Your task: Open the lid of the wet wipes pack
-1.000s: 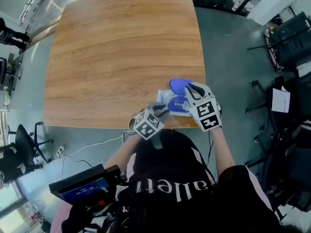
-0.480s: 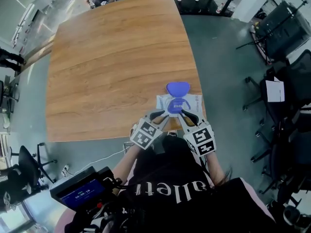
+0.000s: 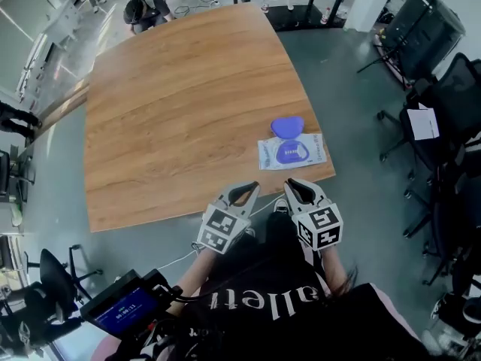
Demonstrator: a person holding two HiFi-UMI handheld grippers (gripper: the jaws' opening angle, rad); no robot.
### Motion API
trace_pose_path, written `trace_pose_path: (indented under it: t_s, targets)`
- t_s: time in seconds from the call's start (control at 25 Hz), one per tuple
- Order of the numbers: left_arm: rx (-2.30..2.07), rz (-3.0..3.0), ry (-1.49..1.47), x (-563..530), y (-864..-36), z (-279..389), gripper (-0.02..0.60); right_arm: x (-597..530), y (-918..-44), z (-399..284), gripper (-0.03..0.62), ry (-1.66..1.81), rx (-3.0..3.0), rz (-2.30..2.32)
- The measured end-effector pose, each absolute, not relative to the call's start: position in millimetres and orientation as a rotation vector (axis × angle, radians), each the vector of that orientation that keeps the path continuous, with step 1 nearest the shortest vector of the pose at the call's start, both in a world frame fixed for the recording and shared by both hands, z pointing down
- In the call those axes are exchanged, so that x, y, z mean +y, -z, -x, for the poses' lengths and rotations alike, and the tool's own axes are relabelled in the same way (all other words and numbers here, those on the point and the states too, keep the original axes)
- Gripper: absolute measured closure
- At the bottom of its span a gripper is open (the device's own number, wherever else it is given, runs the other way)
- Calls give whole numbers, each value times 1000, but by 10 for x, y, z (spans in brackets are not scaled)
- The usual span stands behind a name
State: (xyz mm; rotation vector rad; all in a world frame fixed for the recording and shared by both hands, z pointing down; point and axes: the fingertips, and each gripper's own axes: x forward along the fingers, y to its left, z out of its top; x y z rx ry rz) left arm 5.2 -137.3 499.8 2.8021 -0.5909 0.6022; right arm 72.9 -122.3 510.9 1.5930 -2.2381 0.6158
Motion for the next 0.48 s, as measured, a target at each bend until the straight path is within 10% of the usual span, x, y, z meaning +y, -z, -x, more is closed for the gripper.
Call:
trace_pose_path:
  t_s: [0.48]
  targets:
    - [-387, -2697, -502, -619, -4856, 513, 578, -135, -4979, -249, 557, -630, -2097, -1830]
